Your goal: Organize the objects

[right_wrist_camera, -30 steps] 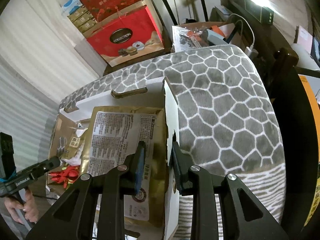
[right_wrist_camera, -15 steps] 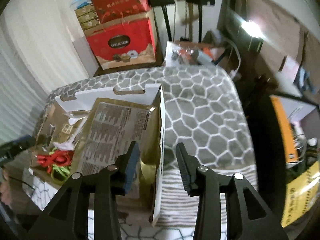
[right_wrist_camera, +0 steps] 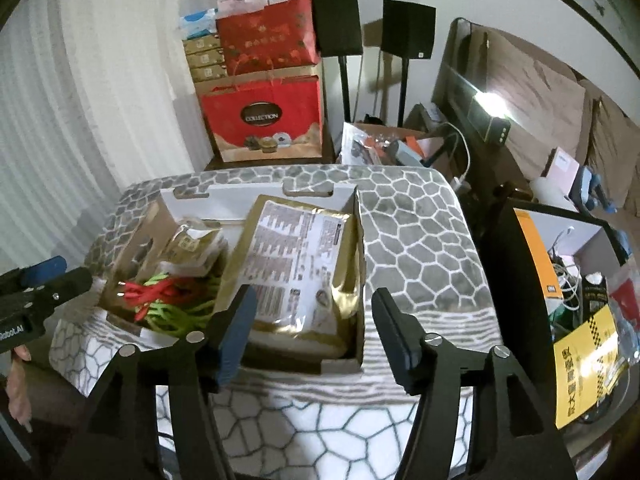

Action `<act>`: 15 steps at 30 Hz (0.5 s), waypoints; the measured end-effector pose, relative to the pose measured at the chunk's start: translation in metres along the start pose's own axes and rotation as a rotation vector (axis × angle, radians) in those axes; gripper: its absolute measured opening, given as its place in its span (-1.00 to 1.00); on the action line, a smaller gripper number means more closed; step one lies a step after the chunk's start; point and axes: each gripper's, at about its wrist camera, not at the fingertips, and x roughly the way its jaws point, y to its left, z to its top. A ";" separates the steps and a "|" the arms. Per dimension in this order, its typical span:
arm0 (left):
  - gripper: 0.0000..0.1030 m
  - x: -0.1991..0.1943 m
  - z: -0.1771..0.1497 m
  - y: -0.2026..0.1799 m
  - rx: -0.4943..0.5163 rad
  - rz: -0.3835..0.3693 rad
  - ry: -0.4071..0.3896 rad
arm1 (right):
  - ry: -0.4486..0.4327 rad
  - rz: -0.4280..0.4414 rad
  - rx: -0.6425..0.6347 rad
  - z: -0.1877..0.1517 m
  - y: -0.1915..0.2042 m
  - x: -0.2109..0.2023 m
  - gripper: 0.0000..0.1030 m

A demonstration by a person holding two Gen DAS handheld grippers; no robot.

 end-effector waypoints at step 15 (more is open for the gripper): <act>0.99 -0.005 -0.024 -0.003 -0.036 0.050 -0.023 | -0.015 -0.035 -0.003 -0.034 0.017 -0.009 0.96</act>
